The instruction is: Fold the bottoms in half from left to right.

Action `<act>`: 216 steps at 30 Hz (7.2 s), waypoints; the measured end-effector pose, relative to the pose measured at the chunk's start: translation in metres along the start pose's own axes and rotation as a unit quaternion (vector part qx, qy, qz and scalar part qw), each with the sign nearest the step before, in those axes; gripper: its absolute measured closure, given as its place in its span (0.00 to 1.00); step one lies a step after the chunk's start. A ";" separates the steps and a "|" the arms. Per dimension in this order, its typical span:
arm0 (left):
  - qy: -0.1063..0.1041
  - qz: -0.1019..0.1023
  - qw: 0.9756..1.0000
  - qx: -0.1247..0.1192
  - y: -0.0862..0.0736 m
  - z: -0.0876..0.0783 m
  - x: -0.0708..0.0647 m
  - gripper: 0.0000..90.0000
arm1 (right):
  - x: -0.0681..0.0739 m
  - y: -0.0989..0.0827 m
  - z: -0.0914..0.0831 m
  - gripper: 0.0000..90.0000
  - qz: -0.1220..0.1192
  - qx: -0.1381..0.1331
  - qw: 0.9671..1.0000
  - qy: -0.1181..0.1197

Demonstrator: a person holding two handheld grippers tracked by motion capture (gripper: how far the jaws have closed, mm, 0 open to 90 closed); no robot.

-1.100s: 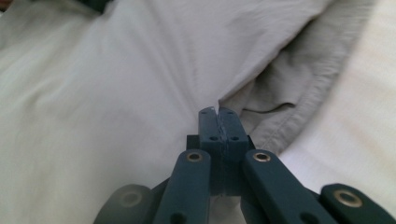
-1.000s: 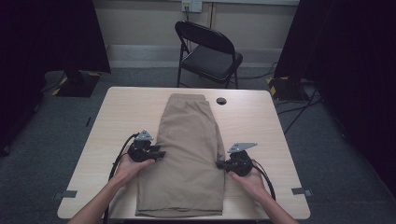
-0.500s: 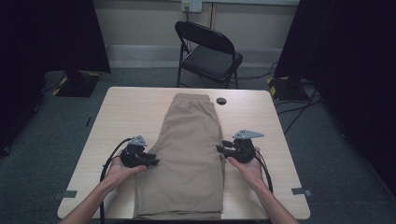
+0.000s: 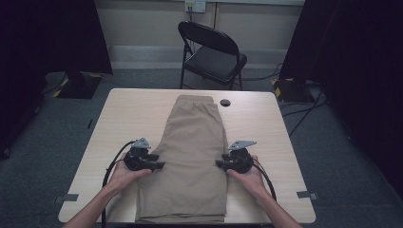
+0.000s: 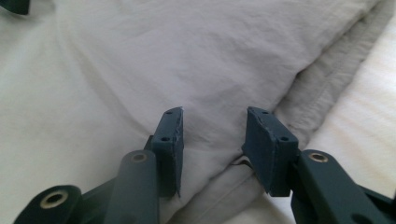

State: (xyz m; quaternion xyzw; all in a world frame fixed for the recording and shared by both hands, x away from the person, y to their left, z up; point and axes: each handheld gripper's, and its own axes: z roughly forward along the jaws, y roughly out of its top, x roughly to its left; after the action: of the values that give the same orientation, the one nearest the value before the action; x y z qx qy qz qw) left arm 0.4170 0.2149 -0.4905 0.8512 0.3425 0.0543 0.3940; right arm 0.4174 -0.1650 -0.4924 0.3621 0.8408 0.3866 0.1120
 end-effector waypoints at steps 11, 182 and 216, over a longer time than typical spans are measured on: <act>0.035 0.001 0.999 -0.037 0.012 0.019 0.012 0.55 | -0.028 0.013 0.014 0.62 0.014 -0.013 0.999 -0.044; -0.046 -0.021 0.999 -0.016 -0.018 -0.038 -0.037 0.73 | -0.008 0.000 -0.026 0.96 0.000 -0.047 0.995 0.085; -0.039 -0.044 0.996 -0.061 -0.011 -0.038 -0.026 0.89 | -0.005 -0.001 -0.035 0.95 0.017 -0.076 0.992 0.101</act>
State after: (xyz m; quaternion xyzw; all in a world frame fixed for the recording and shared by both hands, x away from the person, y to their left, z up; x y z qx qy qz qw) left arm 0.3778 0.2279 -0.4675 0.8113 0.3597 0.0245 0.4603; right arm 0.4038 -0.1886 -0.4703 0.3261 0.8095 0.4860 0.0470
